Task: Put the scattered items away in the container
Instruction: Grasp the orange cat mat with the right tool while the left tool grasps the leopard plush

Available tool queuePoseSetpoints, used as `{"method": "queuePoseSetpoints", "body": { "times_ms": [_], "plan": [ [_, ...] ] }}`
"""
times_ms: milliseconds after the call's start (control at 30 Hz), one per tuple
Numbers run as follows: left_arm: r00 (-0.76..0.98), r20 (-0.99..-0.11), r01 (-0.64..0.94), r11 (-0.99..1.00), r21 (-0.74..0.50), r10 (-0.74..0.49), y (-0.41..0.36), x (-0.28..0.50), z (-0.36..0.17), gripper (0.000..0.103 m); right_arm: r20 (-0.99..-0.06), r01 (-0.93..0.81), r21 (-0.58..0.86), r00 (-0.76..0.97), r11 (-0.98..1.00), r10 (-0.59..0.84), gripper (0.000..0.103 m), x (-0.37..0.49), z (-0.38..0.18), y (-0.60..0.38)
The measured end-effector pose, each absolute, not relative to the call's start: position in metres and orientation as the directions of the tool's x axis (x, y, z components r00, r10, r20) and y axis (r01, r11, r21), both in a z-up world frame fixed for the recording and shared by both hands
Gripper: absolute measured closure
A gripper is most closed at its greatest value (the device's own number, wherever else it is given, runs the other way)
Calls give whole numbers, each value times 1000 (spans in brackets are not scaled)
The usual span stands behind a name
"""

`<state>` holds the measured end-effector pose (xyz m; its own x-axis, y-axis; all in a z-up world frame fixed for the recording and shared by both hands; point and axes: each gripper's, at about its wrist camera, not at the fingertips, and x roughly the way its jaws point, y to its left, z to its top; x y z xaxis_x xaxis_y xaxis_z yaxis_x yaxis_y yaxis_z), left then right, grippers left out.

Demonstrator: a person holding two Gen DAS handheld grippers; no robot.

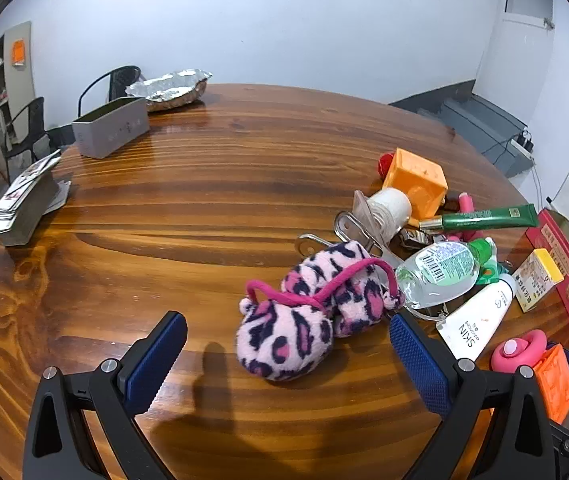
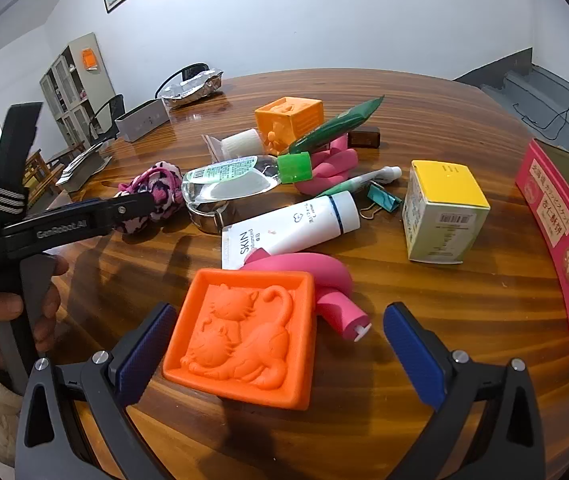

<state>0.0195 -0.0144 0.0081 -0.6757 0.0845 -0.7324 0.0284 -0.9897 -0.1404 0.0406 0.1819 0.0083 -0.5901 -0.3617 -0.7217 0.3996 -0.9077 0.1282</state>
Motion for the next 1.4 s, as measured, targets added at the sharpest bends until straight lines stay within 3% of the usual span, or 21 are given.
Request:
{"method": "queuePoseSetpoints", "body": {
  "times_ms": [133,233,400,433,567,600,800,1400],
  "plan": [
    [-662,-745,28,-991,-128,77,-12,17,3,2,-719,409,118,-593,-905,-362,0,43,8,180],
    [-652,-752,29,-988,-152,97,-15,15,1,14,-720,408,119,-593,-905,-361,0,43,8,180],
    [-638,-762,25,-986,-168,113,-14,14,-1,24,-724,401,124,-589,-907,-359,0,42,8,181],
    [-639,-760,23,-985,-170,116,-14,15,-1,39,-725,401,123,-588,-908,-358,0,42,8,181],
    [-645,-756,33,-985,-172,110,-16,18,-1,69,-725,406,119,-588,-906,-359,5,42,7,180],
    [-647,-755,36,-984,-177,112,-17,19,0,69,-726,406,117,-588,-906,-357,12,42,7,180],
    [-663,-741,48,-982,-181,104,-18,24,2,71,-727,400,142,-578,-905,-370,28,41,5,183],
    [-760,-650,99,-985,-144,19,-7,51,28,72,-667,344,179,-647,-922,-371,35,43,18,199]
  ]
}}
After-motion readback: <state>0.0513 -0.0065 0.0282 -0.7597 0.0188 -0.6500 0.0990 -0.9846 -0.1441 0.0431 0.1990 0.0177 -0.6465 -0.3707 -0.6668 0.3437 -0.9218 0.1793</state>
